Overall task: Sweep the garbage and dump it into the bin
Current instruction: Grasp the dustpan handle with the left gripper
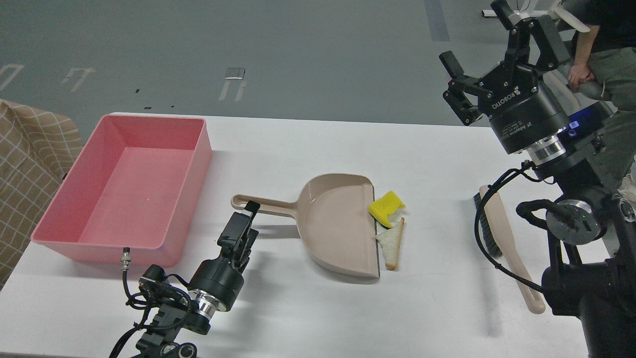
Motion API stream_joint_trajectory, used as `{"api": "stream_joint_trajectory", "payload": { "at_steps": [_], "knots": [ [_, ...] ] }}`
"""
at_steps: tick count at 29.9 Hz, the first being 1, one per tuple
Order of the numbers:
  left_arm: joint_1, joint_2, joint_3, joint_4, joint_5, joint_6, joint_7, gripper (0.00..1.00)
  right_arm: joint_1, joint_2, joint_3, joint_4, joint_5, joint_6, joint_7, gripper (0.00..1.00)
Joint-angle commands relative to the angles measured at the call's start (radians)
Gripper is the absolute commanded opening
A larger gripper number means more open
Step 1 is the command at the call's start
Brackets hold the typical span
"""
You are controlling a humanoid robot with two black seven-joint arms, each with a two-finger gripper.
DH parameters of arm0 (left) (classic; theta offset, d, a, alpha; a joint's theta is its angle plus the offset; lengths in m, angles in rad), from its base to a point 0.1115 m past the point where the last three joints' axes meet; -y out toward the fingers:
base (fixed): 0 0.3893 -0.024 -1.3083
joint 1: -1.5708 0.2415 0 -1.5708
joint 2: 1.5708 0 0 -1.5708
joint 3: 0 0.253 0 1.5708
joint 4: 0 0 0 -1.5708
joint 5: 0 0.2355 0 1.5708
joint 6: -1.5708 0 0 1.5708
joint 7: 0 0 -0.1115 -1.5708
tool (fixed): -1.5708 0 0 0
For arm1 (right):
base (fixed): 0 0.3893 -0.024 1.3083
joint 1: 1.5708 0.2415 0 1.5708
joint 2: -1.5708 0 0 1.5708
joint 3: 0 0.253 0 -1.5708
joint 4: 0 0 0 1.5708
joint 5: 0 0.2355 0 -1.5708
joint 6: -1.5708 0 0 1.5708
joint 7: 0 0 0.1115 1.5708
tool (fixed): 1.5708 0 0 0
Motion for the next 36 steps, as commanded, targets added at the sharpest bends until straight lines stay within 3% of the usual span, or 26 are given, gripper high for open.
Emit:
{"api": "stream_joint_trajectory", "payload": {
  "at_steps": [1,15,36],
  "knots": [
    [-0.054,-0.024,0.025,0.053,0.000,0.000,0.001,0.98,0.000,0.000,-0.001,0.000,-0.001,0.000,0.000,1.00],
    [-0.133,-0.056,0.053,0.200,-0.002,0.000,0.000,0.98,0.002,0.000,0.006,0.000,0.001,0.000,0.000,1.00],
    [-0.205,-0.077,0.053,0.242,-0.012,0.000,-0.005,0.98,0.000,0.000,0.004,0.003,0.001,0.000,0.000,1.00]
  ]
}}
